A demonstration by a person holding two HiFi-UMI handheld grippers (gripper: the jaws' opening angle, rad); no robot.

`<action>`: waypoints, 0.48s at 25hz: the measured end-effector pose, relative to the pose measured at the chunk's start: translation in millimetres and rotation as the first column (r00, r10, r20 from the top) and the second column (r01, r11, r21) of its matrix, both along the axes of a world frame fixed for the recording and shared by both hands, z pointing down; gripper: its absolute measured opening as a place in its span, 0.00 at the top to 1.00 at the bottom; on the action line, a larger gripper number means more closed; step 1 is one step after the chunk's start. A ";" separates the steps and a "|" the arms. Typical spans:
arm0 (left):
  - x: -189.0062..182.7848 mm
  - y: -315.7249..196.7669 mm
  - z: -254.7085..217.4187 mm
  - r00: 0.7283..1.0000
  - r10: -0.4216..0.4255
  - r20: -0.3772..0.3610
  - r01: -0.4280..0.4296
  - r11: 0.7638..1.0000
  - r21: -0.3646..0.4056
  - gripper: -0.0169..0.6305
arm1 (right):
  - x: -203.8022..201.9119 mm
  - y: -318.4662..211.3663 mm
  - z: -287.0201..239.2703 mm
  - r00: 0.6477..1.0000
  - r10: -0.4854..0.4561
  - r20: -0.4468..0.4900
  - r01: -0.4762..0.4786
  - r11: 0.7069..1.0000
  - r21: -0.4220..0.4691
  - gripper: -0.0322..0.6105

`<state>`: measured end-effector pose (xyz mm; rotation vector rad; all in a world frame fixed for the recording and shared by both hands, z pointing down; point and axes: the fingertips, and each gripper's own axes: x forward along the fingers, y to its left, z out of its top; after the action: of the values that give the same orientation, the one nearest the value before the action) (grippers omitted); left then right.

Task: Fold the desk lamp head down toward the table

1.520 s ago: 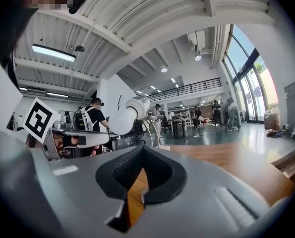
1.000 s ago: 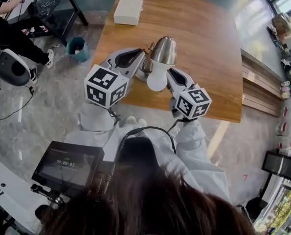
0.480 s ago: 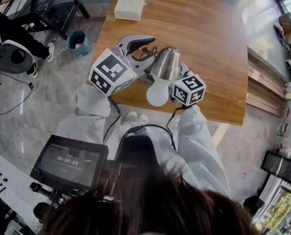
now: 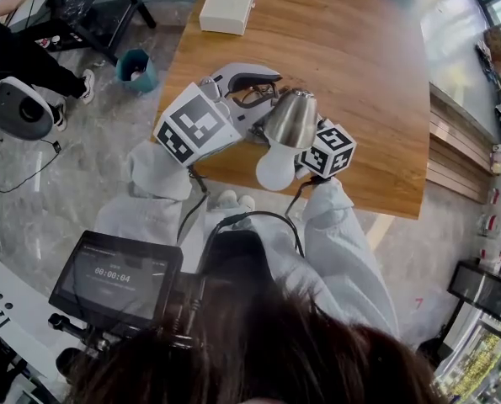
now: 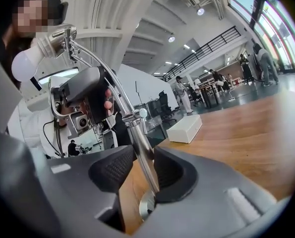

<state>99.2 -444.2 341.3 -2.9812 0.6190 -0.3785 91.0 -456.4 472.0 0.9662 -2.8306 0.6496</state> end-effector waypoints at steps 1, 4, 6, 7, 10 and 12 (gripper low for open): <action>-0.1 0.5 0.2 1.000 -0.002 0.005 0.002 1.000 0.004 0.84 | 0.3 0.1 0.5 1.000 0.002 0.009 -0.002 1.000 -0.010 0.75; -2.4 -0.7 -0.7 1.000 -0.024 0.010 0.024 1.000 0.019 0.89 | 0.3 -0.4 1.1 1.000 -0.002 0.025 0.003 0.999 -0.036 0.75; -3.2 -1.4 -1.5 0.999 -0.037 0.017 0.036 0.999 0.029 0.89 | 0.3 -0.7 1.1 1.000 -0.002 0.028 0.004 0.999 -0.046 0.75; -3.5 -1.6 -1.7 0.999 -0.042 0.022 0.041 0.999 0.034 0.89 | 0.1 -0.7 1.1 1.000 -0.001 0.028 0.003 0.999 -0.052 0.75; -4.6 -1.2 -1.9 0.998 -0.052 0.043 0.049 0.997 0.051 0.90 | -0.7 -1.6 1.3 1.000 0.002 0.025 -0.001 0.997 -0.074 0.75; -3.9 5.7 1.5 0.996 -0.022 0.082 0.016 0.997 0.072 0.90 | -0.6 -3.1 2.1 1.000 0.006 0.023 -0.004 0.996 -0.086 0.75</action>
<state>95.3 -438.5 342.8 -2.8773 0.6393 -0.4689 90.4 -459.5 474.1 0.9584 -2.7951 0.7819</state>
